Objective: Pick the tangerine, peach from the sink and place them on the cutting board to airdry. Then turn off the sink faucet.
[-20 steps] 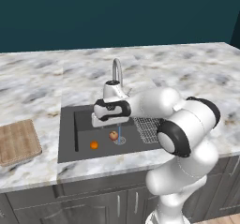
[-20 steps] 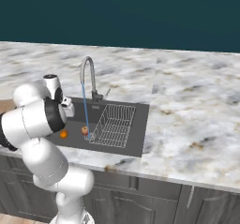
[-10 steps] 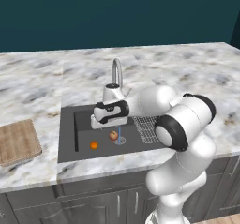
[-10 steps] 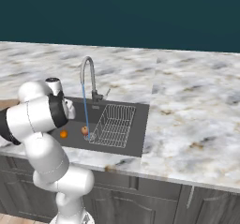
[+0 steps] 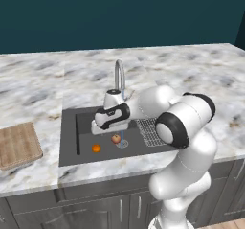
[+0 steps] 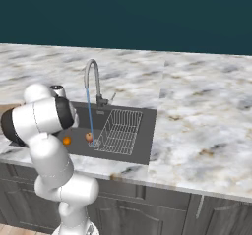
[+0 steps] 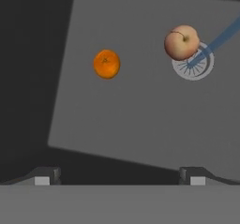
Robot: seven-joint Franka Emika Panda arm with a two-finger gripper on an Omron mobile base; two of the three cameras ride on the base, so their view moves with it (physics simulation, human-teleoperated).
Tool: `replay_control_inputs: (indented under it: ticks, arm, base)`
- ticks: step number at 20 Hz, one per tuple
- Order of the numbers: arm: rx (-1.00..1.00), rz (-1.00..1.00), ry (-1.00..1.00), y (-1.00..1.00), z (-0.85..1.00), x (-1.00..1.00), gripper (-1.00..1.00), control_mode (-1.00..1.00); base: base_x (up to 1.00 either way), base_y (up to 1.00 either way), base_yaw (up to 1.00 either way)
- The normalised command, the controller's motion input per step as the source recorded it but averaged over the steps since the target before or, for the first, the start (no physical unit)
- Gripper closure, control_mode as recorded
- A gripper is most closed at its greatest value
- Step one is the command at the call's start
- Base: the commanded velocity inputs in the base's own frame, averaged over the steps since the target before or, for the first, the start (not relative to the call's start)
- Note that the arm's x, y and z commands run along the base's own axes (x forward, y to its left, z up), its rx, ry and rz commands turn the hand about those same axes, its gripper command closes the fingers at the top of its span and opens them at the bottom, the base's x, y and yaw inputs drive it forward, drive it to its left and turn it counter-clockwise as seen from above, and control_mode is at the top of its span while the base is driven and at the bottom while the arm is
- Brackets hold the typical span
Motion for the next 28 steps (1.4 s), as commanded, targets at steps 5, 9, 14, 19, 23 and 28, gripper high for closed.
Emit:
replay_control_inputs:
  ticks: [5, 9, 14, 19, 23, 28]
  arm:
    - [0.02, 0.0, 0.0, 0.05, -0.13, 0.07, -1.0, -1.0]
    - [0.01, 0.0, 0.0, 0.03, -0.15, 0.06, -1.0, -1.0]
    - [0.0, 0.0, 0.0, 0.05, -0.19, 0.06, -1.0, -1.0]
    - [0.0, 0.0, -0.01, 0.05, -0.19, 0.07, -1.0, -1.0]
    - [0.0, 0.0, -0.02, 0.05, -0.17, 0.09, -1.0, -1.0]
    - [0.0, 0.0, -0.01, 0.04, -0.16, 0.08, -1.0, -1.0]
  base:
    - [0.0, 0.0, 0.0]
    - [0.0, 0.0, 0.0]
    - [0.0, 0.0, 0.0]
    - [0.0, 0.0, 0.0]
    - [0.0, 0.0, 0.0]
    - [0.0, 0.0, 0.0]
